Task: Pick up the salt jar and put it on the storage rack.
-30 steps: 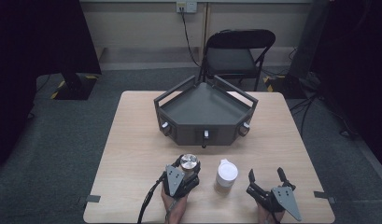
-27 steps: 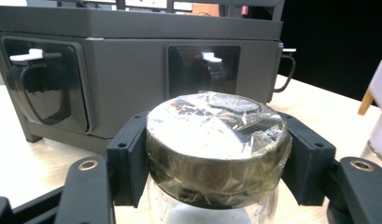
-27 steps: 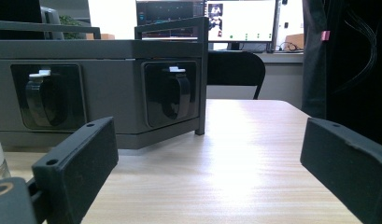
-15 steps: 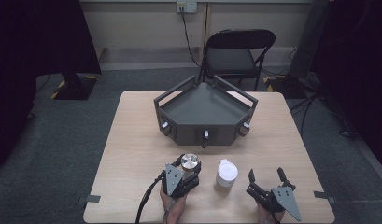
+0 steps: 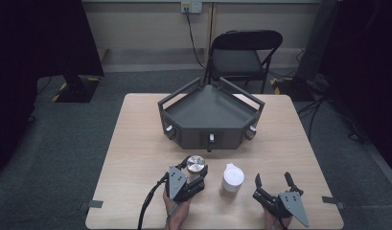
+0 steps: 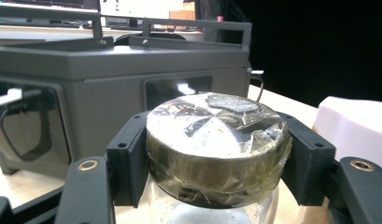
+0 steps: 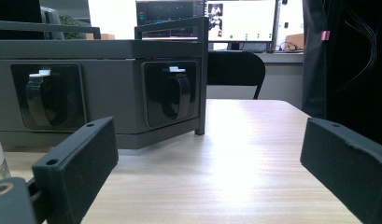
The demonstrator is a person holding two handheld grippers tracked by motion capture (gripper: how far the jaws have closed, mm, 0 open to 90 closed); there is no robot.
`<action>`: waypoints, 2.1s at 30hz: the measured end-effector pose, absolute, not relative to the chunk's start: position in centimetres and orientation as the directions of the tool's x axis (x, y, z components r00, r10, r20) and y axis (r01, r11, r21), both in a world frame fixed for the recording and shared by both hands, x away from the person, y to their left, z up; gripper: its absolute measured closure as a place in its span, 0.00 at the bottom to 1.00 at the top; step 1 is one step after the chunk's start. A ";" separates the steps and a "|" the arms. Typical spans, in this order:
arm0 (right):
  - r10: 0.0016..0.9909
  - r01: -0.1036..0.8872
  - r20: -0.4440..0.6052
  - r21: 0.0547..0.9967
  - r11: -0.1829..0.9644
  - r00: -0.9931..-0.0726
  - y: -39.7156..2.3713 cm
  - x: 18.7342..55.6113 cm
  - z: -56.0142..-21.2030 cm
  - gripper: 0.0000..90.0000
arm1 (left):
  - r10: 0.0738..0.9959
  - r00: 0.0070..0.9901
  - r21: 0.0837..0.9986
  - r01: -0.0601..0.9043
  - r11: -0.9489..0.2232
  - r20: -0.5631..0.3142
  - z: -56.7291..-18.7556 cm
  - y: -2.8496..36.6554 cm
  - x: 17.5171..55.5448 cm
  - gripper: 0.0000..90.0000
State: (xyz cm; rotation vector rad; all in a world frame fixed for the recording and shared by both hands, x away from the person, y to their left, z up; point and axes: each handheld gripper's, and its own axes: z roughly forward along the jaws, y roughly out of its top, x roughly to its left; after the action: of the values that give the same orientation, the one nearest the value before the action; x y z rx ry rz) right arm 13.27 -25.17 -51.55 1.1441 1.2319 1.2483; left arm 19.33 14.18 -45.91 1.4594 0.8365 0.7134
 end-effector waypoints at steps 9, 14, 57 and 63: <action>0.998 -0.034 -0.021 0.999 0.019 -0.052 -25.2 13.3 -51.6 0.03 | 0.809 0.587 0.998 0.064 -0.026 -0.016 -44.1 14.8 20.5 0.38; 0.998 -0.034 -0.021 0.999 0.019 -0.053 -25.2 13.3 -51.6 0.03 | 0.796 0.605 0.998 0.050 -0.027 -0.009 -43.0 15.3 21.5 0.38; 0.998 -0.035 -0.020 0.999 0.018 -0.062 -25.3 13.2 -51.6 0.03 | 0.901 0.434 1.000 0.002 0.013 -0.013 -35.2 11.8 32.9 0.38; 0.998 -0.035 -0.020 0.999 0.018 -0.065 -25.4 13.2 -51.6 0.03 | 0.931 0.363 0.998 0.061 0.011 -0.033 -35.7 10.5 34.3 0.38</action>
State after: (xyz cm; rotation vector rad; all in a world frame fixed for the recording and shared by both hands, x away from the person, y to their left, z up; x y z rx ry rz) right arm 13.23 -25.39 -51.56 1.1384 1.2405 1.2591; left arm 34.25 10.49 -35.72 1.3881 0.9809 0.8863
